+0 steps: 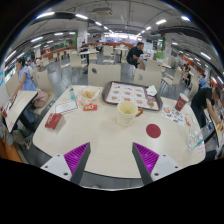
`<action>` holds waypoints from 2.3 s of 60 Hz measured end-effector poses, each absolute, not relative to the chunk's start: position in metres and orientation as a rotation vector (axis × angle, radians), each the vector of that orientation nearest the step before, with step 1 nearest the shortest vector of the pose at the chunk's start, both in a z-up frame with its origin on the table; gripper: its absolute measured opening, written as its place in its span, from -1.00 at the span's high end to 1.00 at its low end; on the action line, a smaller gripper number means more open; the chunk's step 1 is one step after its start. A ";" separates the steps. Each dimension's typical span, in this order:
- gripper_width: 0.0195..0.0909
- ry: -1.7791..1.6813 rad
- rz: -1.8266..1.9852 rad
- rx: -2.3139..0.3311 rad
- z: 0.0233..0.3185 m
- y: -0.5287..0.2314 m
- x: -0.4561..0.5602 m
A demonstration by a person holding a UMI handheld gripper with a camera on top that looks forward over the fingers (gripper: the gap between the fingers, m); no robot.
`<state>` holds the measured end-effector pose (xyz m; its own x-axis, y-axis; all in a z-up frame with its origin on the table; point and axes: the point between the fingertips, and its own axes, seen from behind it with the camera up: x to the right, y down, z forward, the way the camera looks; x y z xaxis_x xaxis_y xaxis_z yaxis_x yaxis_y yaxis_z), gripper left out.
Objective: Pour water
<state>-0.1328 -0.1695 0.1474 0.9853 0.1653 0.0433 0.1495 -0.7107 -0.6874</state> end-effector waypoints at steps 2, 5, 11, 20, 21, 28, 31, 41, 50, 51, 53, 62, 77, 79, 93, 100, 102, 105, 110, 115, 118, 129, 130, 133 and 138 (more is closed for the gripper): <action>-0.84 -0.207 0.020 -2.369 0.149 -0.169 -0.126; -0.84 -0.190 0.010 -2.368 0.148 -0.169 -0.121; -0.83 -0.160 0.000 -2.364 0.144 -0.162 -0.067; -0.84 -0.115 -0.032 -2.347 0.133 -0.156 0.012; -0.84 -0.108 -0.038 -2.345 0.131 -0.155 0.022; -0.83 -0.069 -0.066 -2.345 0.115 -0.158 0.097; -0.82 -0.046 -0.074 -2.352 0.106 -0.159 0.131; -0.84 0.027 -0.083 -2.360 0.077 -0.165 0.233; -0.82 0.055 -0.088 -2.341 0.055 -0.159 0.305; -0.82 0.056 -0.087 -2.338 0.053 -0.157 0.312; -0.82 0.062 -0.091 -2.330 0.050 -0.153 0.325; -0.83 0.084 -0.083 -2.289 0.043 -0.122 0.364; -0.69 0.053 -0.062 -2.200 0.045 -0.063 0.379; -0.49 0.053 -0.057 -2.191 0.044 -0.058 0.378; 0.19 0.110 -0.089 -2.132 0.046 -0.046 0.383; 0.33 0.116 -0.114 -2.130 0.046 -0.041 0.381; 0.32 0.106 -0.132 -2.134 0.046 -0.039 0.380; 0.40 0.095 -0.172 -2.137 0.046 -0.037 0.380; 0.41 0.071 -0.249 -2.137 0.054 -0.033 0.380; 0.41 0.046 -0.327 -2.114 0.077 -0.025 0.372; 0.41 0.009 -0.396 -2.088 0.098 -0.020 0.365; 0.41 -0.229 -0.734 -1.972 0.188 0.010 0.304; 0.41 -0.255 -0.764 -1.957 0.196 0.013 0.299; 0.41 -0.343 -0.873 -1.917 0.214 0.025 0.273; 0.42 -0.517 -1.061 -1.846 0.235 0.043 0.229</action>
